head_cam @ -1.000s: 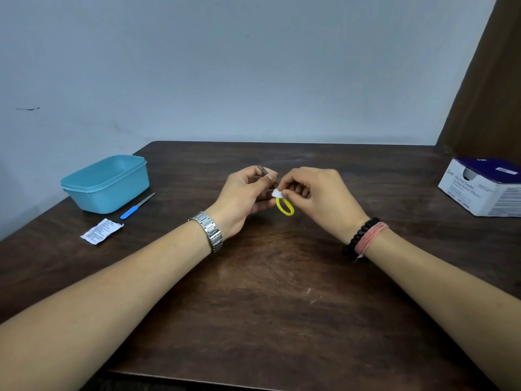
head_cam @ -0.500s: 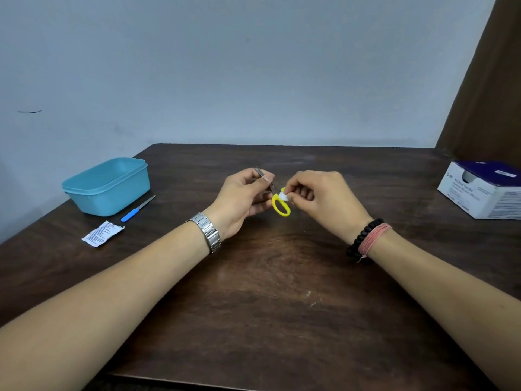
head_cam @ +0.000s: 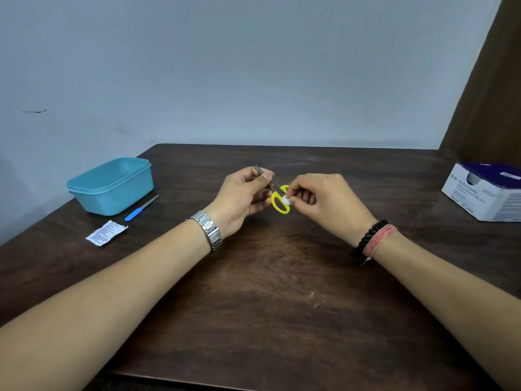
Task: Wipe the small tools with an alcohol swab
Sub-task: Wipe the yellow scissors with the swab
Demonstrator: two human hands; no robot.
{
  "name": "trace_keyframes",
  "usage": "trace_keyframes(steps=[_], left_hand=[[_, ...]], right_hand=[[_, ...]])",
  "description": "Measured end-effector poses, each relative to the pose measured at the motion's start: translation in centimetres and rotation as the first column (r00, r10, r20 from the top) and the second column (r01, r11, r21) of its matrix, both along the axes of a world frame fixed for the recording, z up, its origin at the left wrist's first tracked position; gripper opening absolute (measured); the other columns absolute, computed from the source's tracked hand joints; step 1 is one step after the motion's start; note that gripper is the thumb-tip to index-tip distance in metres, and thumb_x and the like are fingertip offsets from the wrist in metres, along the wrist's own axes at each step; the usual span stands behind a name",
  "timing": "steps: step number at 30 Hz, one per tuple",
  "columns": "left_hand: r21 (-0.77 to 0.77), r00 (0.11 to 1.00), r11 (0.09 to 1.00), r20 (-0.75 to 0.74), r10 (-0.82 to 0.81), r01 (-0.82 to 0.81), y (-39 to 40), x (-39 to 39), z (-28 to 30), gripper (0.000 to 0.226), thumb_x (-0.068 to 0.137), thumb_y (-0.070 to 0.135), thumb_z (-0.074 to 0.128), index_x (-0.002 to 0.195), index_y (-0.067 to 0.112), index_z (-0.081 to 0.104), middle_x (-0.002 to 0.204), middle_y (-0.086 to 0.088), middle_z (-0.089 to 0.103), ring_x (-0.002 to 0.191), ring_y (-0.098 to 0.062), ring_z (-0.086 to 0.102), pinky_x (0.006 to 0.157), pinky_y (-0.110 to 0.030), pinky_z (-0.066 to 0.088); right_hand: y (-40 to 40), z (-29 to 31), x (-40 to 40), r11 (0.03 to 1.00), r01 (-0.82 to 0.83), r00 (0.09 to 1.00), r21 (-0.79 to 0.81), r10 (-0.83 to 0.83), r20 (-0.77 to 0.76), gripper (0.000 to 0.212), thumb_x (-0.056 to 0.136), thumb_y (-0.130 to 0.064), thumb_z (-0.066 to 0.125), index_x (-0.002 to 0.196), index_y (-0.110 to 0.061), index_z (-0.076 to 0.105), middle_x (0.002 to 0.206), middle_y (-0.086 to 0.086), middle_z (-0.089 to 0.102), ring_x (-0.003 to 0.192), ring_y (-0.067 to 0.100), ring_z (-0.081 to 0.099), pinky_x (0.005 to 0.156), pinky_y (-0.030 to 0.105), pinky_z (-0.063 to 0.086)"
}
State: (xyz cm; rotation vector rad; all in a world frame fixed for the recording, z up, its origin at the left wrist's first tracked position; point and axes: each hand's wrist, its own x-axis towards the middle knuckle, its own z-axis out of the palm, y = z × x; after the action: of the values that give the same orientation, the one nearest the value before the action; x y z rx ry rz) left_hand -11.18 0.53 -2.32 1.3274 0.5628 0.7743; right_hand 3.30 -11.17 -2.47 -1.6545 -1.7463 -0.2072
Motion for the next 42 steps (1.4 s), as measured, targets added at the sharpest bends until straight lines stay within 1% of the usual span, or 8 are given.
trace_keyframes(steps=[6, 11, 20, 23, 26, 35, 37, 42], left_hand=[[0.044, 0.999, 0.998, -0.025, -0.039, 0.040, -0.5, 0.4, -0.4, 0.010, 0.096, 0.017, 0.062, 0.086, 0.015, 0.065, 0.078, -0.001, 0.060, 0.064, -0.009, 0.060, 0.061, -0.021, 0.054], [0.017, 1.000, 1.000, 0.006, 0.016, -0.017, 0.2, -0.1, 0.0, 0.006, 0.095, 0.016, 0.062, 0.095, 0.011, 0.067, 0.075, 0.001, 0.060, 0.065, -0.009, 0.059, 0.061, -0.022, 0.055], [0.069, 0.993, 0.995, -0.092, -0.068, 0.075, -0.3, -0.1, -0.2, 0.016, 0.097, 0.025, 0.059, 0.101, 0.020, 0.074, 0.091, -0.006, 0.063, 0.071, -0.012, 0.058, 0.054, -0.019, 0.049], [0.094, 0.990, 0.990, -0.103, -0.094, 0.104, -0.3, -0.3, -0.2, 0.018, 0.098, 0.028, 0.058, 0.105, 0.022, 0.074, 0.097, -0.012, 0.060, 0.083, -0.021, 0.056, 0.060, -0.022, 0.052], [0.075, 0.989, 0.990, -0.103, -0.110, 0.118, -0.4, -0.2, -0.3, 0.023, 0.098, 0.024, 0.057, 0.116, 0.019, 0.070, 0.097, -0.012, 0.061, 0.088, -0.024, 0.056, 0.068, -0.027, 0.054], [0.008, 0.967, 0.967, -0.003, -0.256, 0.256, -0.7, 0.1, -0.3, 0.050, 0.088, -0.014, 0.058, 0.132, 0.011, 0.056, 0.109, -0.004, 0.074, 0.084, -0.011, 0.071, 0.075, -0.025, 0.057], [0.028, 0.974, 0.974, -0.025, -0.225, 0.226, -0.7, 0.1, -0.5, 0.048, 0.086, -0.014, 0.060, 0.130, 0.006, 0.058, 0.106, -0.006, 0.075, 0.086, -0.011, 0.072, 0.075, -0.023, 0.057], [0.094, 0.974, 0.971, -0.084, -0.212, 0.220, -0.9, 0.3, -1.1, 0.036, 0.087, -0.013, 0.060, 0.117, 0.005, 0.066, 0.100, -0.012, 0.073, 0.086, -0.014, 0.069, 0.078, -0.026, 0.058]], right_hand=[[0.2, -0.1, -0.7, 0.999, -0.028, 0.999, 0.029, 0.029, -0.014, 0.009, 0.085, -0.012, 0.069, 0.088, -0.021, 0.070, 0.076, -0.009, 0.062, 0.069, 0.006, 0.056, 0.066, 0.028, 0.051], [-0.1, 0.1, -1.1, 0.995, -0.093, 0.995, -0.033, 0.094, 0.043, 0.008, 0.086, -0.014, 0.068, 0.088, -0.020, 0.070, 0.080, -0.009, 0.064, 0.070, 0.007, 0.058, 0.067, 0.028, 0.052], [-0.1, 0.1, -0.7, 0.998, 0.050, 0.998, 0.043, -0.051, 0.031, 0.009, 0.083, -0.016, 0.066, 0.084, -0.025, 0.066, 0.085, -0.011, 0.062, 0.077, 0.007, 0.056, 0.071, 0.033, 0.051], [0.0, 0.3, -0.9, 0.999, 0.044, 0.990, -0.022, -0.046, -0.137, 0.010, 0.083, -0.016, 0.067, 0.081, -0.026, 0.067, 0.085, -0.011, 0.069, 0.081, 0.003, 0.063, 0.076, 0.023, 0.051], [-0.1, 0.3, -0.9, 0.993, 0.030, 0.953, -0.113, -0.062, -0.296, 0.007, 0.085, -0.017, 0.069, 0.082, -0.023, 0.071, 0.072, -0.005, 0.073, 0.069, 0.004, 0.068, 0.072, 0.017, 0.052], [0.4, 0.1, 0.5, 0.994, 0.077, 0.796, -0.080, -0.109, -0.595, 0.007, 0.089, -0.014, 0.067, 0.084, -0.014, 0.071, 0.071, 0.000, 0.070, 0.058, 0.008, 0.063, 0.060, 0.029, 0.056], [0.3, 0.1, 0.5, 0.991, 0.120, 0.833, -0.066, -0.137, -0.537, 0.007, 0.089, -0.014, 0.067, 0.084, -0.017, 0.071, 0.075, -0.003, 0.071, 0.059, 0.005, 0.064, 0.063, 0.024, 0.054], [0.0, 0.3, -0.3, 0.990, 0.134, 0.990, 0.034, -0.133, -0.042, 0.006, 0.083, -0.019, 0.068, 0.082, -0.025, 0.066, 0.074, -0.010, 0.060, 0.068, 0.006, 0.056, 0.064, 0.028, 0.049]])
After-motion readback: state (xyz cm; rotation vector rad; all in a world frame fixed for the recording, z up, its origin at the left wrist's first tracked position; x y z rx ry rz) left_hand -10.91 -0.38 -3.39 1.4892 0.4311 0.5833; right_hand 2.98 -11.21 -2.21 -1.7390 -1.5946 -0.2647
